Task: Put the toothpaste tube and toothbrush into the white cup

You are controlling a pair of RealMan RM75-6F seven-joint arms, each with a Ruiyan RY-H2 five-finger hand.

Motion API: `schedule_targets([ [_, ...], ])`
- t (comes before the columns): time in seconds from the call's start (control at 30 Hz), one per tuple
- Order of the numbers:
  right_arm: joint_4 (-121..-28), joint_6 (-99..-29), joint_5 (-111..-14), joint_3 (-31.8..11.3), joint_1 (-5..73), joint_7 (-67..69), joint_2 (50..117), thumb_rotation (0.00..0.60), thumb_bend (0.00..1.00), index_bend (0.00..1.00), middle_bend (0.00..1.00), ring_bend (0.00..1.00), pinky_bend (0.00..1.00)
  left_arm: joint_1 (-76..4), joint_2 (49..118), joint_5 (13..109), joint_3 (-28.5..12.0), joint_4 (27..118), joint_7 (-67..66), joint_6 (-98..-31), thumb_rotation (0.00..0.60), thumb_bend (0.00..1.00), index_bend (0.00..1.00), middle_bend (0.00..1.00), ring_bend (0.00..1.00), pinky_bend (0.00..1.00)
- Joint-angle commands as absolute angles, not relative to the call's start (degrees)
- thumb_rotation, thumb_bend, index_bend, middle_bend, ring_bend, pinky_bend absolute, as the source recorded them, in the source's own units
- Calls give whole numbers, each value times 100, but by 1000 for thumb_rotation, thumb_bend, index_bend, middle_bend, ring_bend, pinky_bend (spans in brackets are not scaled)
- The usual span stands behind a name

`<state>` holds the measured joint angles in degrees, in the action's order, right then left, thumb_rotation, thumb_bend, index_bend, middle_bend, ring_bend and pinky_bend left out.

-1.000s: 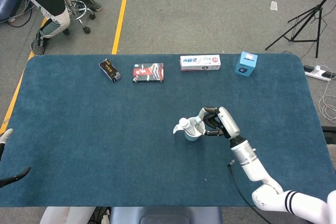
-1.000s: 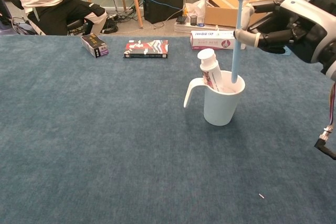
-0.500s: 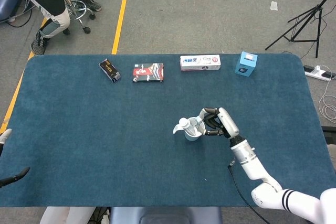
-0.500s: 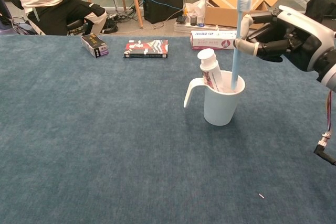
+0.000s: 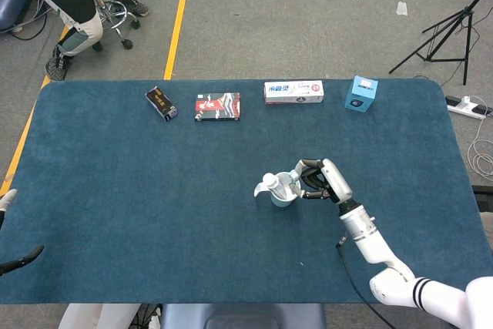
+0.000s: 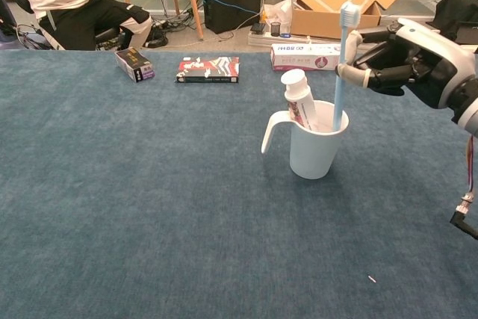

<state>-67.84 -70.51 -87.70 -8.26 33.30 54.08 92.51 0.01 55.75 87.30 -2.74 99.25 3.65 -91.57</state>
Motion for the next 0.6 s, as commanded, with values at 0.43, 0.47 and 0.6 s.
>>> schedule_targets([
  [0.43,-6813,-7114,-8760,-801,3270,5396,9181,600,155,615,1000,1000,1000,-6,5589,8715,-275,9919,326,-9135,600,45,31,156,164,259],
  [0.47,-6797,-7111,-8756,-798,3267,5405,9185,600,153,612,1000,1000,1000,-6,5589,8714,-276,9920,326,-9134,600,45,31,156,164,258],
  [0.6,-6804,-7199,-8800,-789,3238,5403,9162,600,145,591,1000,1000,1000,-10,5589,8703,-280,9913,328,-9125,600,45,31,156,164,258],
])
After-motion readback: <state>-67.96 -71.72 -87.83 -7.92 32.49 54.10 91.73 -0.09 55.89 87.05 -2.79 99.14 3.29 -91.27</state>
